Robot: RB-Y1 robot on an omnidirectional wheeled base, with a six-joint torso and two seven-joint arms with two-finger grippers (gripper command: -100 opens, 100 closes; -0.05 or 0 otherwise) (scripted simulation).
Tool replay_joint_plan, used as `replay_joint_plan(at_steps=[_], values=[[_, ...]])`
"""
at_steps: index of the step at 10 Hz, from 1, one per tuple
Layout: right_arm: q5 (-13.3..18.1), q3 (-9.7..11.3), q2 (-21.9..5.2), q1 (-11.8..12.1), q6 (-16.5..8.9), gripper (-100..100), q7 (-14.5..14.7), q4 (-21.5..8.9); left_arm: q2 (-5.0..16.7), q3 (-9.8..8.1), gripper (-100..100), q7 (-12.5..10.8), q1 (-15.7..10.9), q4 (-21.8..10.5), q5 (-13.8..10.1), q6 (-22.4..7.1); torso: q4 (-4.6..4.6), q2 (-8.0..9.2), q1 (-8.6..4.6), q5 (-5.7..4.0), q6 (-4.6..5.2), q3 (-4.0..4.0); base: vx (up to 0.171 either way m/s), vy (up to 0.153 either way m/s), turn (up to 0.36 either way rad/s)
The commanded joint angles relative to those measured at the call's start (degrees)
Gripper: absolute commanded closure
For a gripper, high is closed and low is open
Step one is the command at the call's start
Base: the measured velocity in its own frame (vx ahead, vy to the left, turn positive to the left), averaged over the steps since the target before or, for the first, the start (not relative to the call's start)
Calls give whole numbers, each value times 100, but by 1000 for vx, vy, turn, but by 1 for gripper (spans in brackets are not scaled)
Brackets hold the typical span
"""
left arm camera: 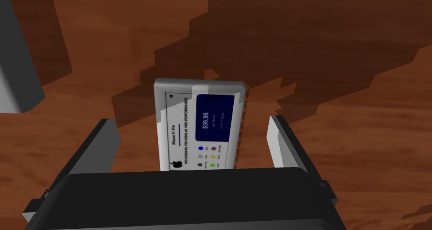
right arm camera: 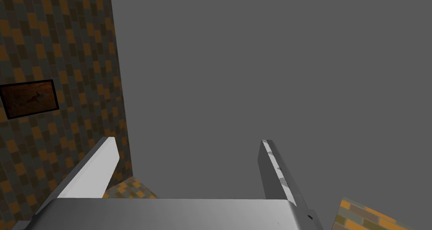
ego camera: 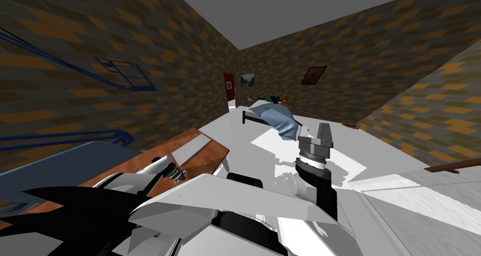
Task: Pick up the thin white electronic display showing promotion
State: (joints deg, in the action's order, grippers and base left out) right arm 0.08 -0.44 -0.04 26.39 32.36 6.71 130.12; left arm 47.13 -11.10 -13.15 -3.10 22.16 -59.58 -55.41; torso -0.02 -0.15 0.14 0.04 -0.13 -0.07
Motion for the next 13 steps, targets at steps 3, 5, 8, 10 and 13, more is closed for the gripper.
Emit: replay_joint_plan(at_steps=[3, 5, 8, 10, 13], values=[[0, 0, 0, 0, 0, 0, 0, 0, -1, -1, 100, 71, -50, -133, -1, 32, 1, 3, -8, -2, -1, 1, 0, 0, 0], [0, 0, 0, 0, 0, 0, 0, 0, -6, 2, 100, 76, -51, -131, -1, 19, 0, 0, 3, 2, -3, 0, 0, 0, 0], [0, 0, 0, 0, 0, 0, 0, 0, -4, 0, 0, 71, -50, -132, -2, 23, -1, -1, 10, 5, -1, -1, 0, 0, 0], [0, 0, 0, 0, 0, 0, 0, 0, 261, 31, 100, 119, -77, -197, -153, -204, 0, 0, 0, 0, -2, 0, -8, -42, -24], [0, 0, 0, 0, 0, 0, 0, 0, 243, 35, 0, 76, -32, -138, -136, -206, 0, 4, 1, 4, -5, 2, -6, -19, -2]])
